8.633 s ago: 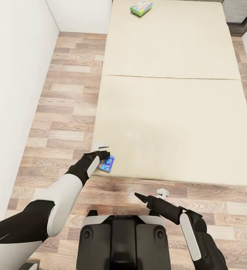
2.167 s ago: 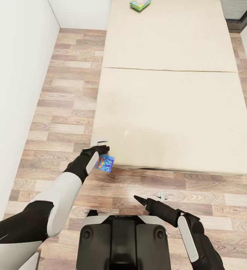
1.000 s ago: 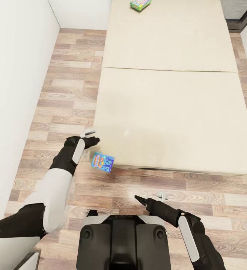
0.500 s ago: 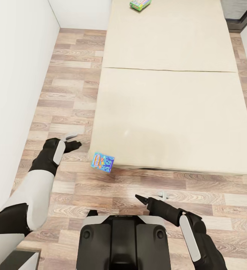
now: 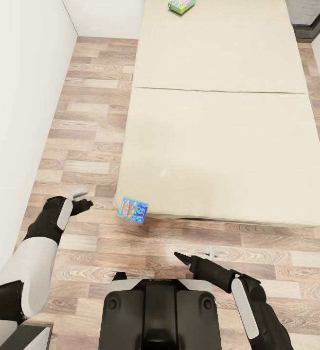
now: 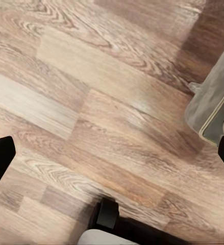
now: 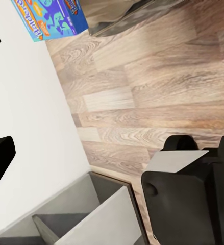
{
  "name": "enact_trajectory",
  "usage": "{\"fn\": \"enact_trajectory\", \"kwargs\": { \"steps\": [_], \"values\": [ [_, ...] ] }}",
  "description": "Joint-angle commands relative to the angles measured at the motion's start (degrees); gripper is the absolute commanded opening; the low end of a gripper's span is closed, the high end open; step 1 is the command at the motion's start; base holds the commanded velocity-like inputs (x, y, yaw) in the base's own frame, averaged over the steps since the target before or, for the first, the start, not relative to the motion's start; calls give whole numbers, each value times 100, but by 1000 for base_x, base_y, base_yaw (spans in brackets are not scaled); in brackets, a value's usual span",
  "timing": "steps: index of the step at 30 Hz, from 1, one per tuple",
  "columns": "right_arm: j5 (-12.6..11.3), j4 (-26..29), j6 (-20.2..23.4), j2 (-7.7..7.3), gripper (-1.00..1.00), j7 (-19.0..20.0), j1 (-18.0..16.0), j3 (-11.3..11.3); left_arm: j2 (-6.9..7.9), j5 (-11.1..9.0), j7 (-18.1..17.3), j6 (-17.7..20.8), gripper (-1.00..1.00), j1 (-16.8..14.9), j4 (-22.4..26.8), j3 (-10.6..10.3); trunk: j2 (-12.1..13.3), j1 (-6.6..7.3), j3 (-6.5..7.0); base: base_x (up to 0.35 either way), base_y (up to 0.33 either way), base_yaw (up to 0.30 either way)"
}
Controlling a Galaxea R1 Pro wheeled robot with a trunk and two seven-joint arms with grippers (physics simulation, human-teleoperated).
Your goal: Put all the toys in the child's room - the three board games (two on the bed and one on the table), the two jigsaw puzzles on the table, and the tennis ball on the table - inside the toy box on the table in the child's room.
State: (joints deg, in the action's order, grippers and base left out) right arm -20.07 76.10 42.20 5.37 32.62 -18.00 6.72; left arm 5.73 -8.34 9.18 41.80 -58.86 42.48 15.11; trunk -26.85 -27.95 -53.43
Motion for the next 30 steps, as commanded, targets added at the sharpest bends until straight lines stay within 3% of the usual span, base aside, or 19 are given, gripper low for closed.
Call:
{"fn": "enact_trajectory", "kwargs": {
  "steps": [1,8,16,30],
  "values": [
    [-15,6,42,5,100,17,-2,21,3,-63,41,21,100,18,6,1,-8,-3,-5,0,0,0],
    [-66,18,61,-55,100,30,5,56,33,-57,40,12,100,193,6,5,-8,-3,-5,0,0,0],
    [-74,19,68,-77,100,37,23,76,172,-56,40,-30,100,552,6,17,-8,-3,-5,0,0,0],
    [-110,239,78,-87,100,108,34,65,574,-54,49,-85,100,1046,6,26,-8,-3,-5,0,0,0]
  ]
}}
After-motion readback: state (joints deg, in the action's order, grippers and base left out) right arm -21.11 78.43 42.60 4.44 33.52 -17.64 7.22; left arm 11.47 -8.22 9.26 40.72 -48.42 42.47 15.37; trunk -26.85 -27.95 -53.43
